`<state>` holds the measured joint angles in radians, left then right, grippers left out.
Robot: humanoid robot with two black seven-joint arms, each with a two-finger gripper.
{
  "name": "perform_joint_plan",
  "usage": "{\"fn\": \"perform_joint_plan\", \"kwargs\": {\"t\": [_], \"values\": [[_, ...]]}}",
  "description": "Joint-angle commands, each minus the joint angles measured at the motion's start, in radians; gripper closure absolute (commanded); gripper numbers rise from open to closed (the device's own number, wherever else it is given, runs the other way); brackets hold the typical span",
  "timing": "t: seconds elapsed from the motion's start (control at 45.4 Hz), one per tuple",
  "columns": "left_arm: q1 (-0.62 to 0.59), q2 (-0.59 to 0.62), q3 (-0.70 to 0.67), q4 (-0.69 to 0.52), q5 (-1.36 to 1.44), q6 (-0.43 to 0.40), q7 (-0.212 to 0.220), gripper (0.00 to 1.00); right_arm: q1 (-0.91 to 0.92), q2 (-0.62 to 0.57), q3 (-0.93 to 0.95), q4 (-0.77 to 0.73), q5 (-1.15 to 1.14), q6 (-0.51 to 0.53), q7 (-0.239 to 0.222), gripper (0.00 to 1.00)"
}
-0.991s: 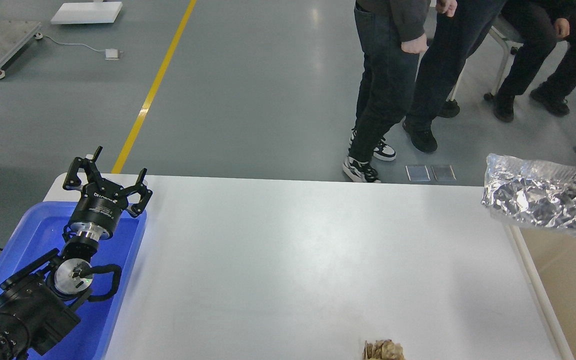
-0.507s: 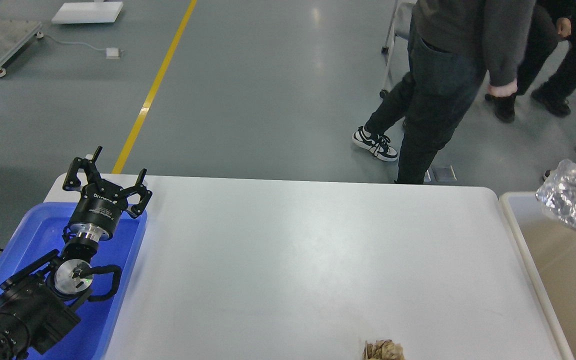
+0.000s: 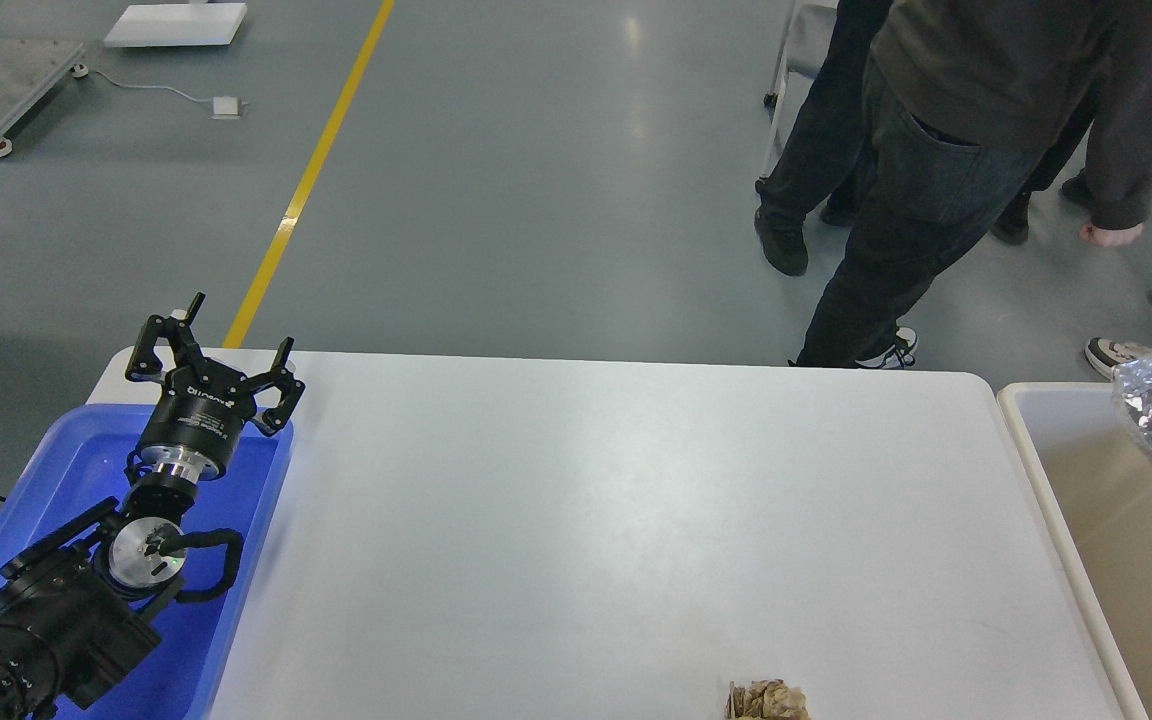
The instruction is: Tidy desktop
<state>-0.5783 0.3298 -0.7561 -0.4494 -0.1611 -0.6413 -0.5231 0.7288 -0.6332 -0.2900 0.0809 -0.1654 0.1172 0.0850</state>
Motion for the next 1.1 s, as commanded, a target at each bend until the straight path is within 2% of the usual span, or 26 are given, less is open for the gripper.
{"fn": "perform_joint_plan", "kwargs": {"t": [0.0,0.176,0.881,0.903,0.925,0.969,0.991,1.035,1.079], "values": [[0.0,0.0,0.0,0.0,0.0,0.0,0.0,0.0,-0.052,0.067,0.231,-0.049,0.106,-0.119,-0.143,1.0],[0.0,0.0,0.0,0.0,0.0,0.0,0.0,0.0,-0.092,0.095,0.268,-0.049,0.106,-0.177,-0.145,1.0],[0.0,0.0,0.0,0.0,0.0,0.002,0.0,0.0,-0.186,0.129,0.261,-0.044,0.09,-0.168,-0.117,1.0],[0.0,0.0,0.0,0.0,0.0,0.002,0.0,0.0,-0.186,0.13,0.261,-0.044,0.09,-0.168,-0.117,0.96],[0.0,0.0,0.0,0.0,0.0,0.002,0.0,0.0,-0.186,0.133,0.261,-0.044,0.089,-0.168,-0.117,0.83],[0.0,0.0,0.0,0.0,0.0,0.002,0.0,0.0,-0.186,0.141,0.267,-0.044,0.09,-0.169,-0.117,0.41],[0.0,0.0,0.0,0.0,0.0,0.002,0.0,0.0,-0.186,0.147,0.276,-0.046,0.09,-0.169,-0.117,0.31],[0.0,0.0,0.0,0.0,0.0,0.002,0.0,0.0,-0.184,0.155,0.279,-0.047,0.092,-0.172,-0.117,0.22],[0.0,0.0,0.001,0.0,0.0,0.002,0.0,0.0,-0.183,0.155,0.281,-0.047,0.093,-0.174,-0.117,0.06]]}}
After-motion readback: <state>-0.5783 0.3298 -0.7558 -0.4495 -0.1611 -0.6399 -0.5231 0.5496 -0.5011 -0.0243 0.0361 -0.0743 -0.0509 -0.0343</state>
